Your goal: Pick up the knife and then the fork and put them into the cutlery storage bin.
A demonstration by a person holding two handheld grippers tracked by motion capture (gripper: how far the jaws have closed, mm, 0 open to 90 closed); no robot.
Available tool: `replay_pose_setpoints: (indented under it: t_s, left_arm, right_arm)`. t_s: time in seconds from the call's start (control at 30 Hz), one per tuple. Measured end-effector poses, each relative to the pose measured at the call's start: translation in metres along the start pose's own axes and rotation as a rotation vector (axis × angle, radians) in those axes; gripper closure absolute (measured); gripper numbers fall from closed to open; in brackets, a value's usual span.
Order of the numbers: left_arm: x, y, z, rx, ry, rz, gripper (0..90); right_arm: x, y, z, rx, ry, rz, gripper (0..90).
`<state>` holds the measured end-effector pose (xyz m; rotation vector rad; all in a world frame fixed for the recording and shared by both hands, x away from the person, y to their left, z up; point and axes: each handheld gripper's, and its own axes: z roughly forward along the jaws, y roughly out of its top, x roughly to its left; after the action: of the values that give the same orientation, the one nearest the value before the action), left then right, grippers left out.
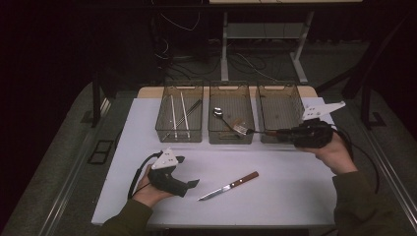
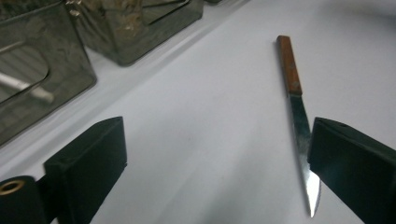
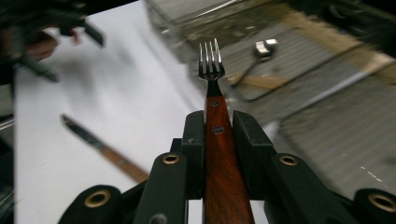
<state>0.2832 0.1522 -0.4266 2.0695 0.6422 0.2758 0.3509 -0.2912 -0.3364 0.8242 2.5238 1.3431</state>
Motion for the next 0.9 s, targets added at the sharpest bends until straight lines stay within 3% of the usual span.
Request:
replay_pose_setpoints:
  t_s: [0.13,0.23,0.43,0.6,0.9]
  left_arm:
    - [-0.002,-0.007,-0.005,-0.008,0.017,-0.02,0.0]
    - [-0.003,-0.011,-0.004,0.013,0.019,-0.036,0.0]
    - [-0.003,-0.011,-0.001,0.008,0.02,-0.028,0.0]
    - [-0.003,-0.01,0.0,0.003,0.013,-0.031,0.0]
    - [-0.004,-0.009,0.0,0.003,0.006,-0.015,0.0]
  right_arm:
    - [-0.018,0.007,-0.013,-0.031,-0.063,0.031,75.8]
    - [-0.032,0.011,-0.021,-0.048,-0.105,0.066,75.7]
    - [-0.056,0.018,-0.03,-0.072,-0.209,0.128,75.7]
    - [-0.073,0.021,-0.028,-0.07,-0.297,0.169,75.7]
    - [-0.093,0.018,-0.006,-0.028,-0.37,0.242,75.7]
